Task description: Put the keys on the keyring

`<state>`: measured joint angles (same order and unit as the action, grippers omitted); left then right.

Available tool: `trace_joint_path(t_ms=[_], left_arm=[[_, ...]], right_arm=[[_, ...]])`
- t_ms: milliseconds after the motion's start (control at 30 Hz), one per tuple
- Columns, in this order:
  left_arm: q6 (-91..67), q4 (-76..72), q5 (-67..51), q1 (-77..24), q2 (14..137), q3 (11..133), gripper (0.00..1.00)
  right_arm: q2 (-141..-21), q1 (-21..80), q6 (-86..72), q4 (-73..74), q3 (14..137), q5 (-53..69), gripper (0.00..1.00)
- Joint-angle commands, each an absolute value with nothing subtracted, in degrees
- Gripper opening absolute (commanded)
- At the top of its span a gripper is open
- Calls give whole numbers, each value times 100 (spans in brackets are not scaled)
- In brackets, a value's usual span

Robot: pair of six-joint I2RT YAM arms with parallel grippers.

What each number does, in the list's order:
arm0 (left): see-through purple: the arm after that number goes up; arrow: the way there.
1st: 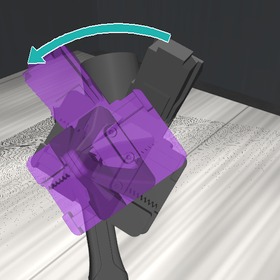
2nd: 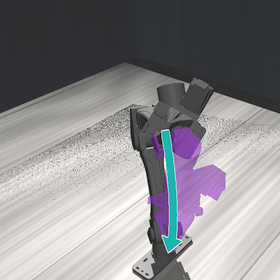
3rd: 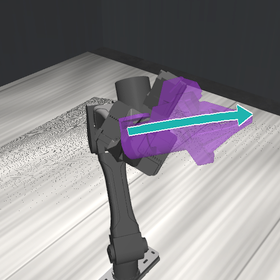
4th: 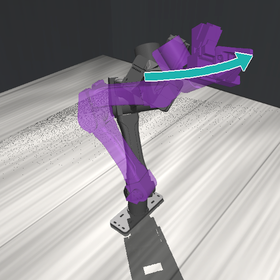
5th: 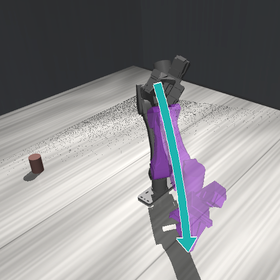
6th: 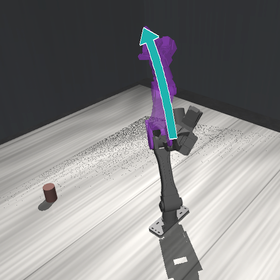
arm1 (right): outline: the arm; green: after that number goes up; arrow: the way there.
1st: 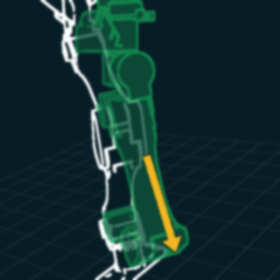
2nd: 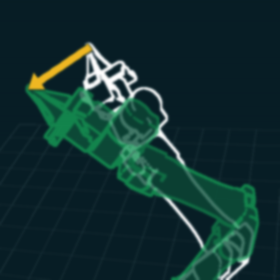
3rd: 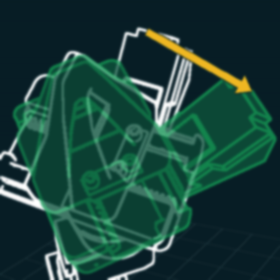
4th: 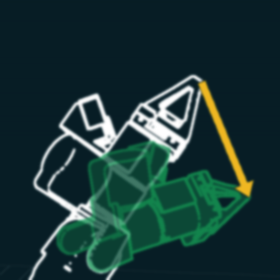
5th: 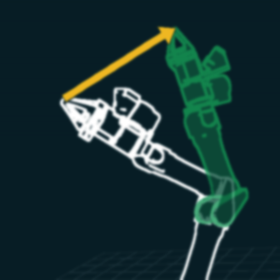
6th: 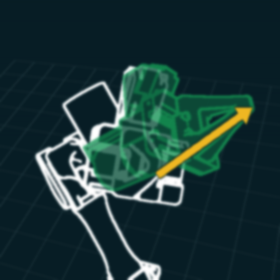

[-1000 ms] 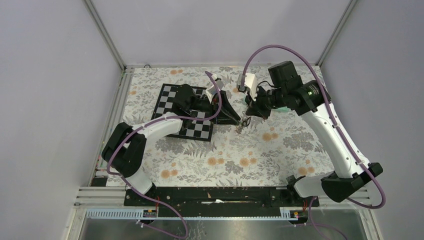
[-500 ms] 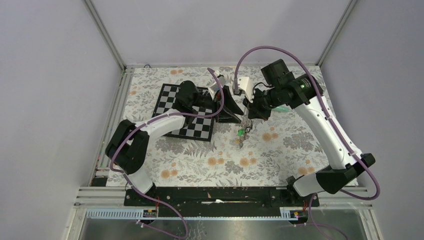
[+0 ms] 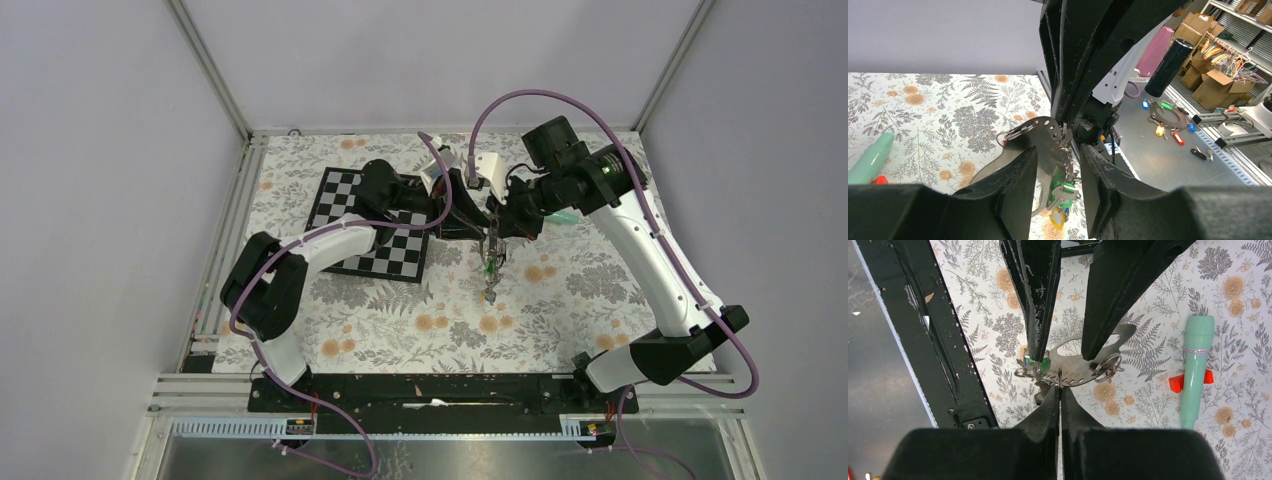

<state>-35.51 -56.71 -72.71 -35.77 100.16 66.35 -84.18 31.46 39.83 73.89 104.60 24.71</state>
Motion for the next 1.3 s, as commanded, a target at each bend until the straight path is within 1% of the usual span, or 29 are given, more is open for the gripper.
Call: trace_joint_path(t_ms=[0, 233, 467, 667, 1067, 1133, 1267], left_arm=[[-3708, -6193, -7455, -3619, 10032, 6888, 41], [-4098, -6644, -7479, -3720, 10089, 6898, 40], [-4170, -6724, -7495, -3796, 10107, 6892, 32], [-4153, -6715, -7512, -3812, 10112, 6869, 28], [-4096, -6667, -7532, -3831, 10147, 6811, 27], [-4103, -6654, -7528, -3832, 10151, 6824, 26], [-4089, -6612, -7532, -3841, 10168, 6825, 20]], right_arm=[[-8425, 3198, 3960, 7342, 10556, 2642, 0], [-8393, 3195, 3895, 7228, 10427, 2698, 0], [-8364, 3199, 3829, 7190, 10407, 2733, 0], [-8340, 3199, 3801, 7139, 10366, 2744, 0], [-8304, 3197, 3758, 7071, 10389, 2760, 0], [-8302, 3195, 3758, 7067, 10382, 2760, 0], [-8289, 3199, 3731, 7041, 10362, 2777, 0]])
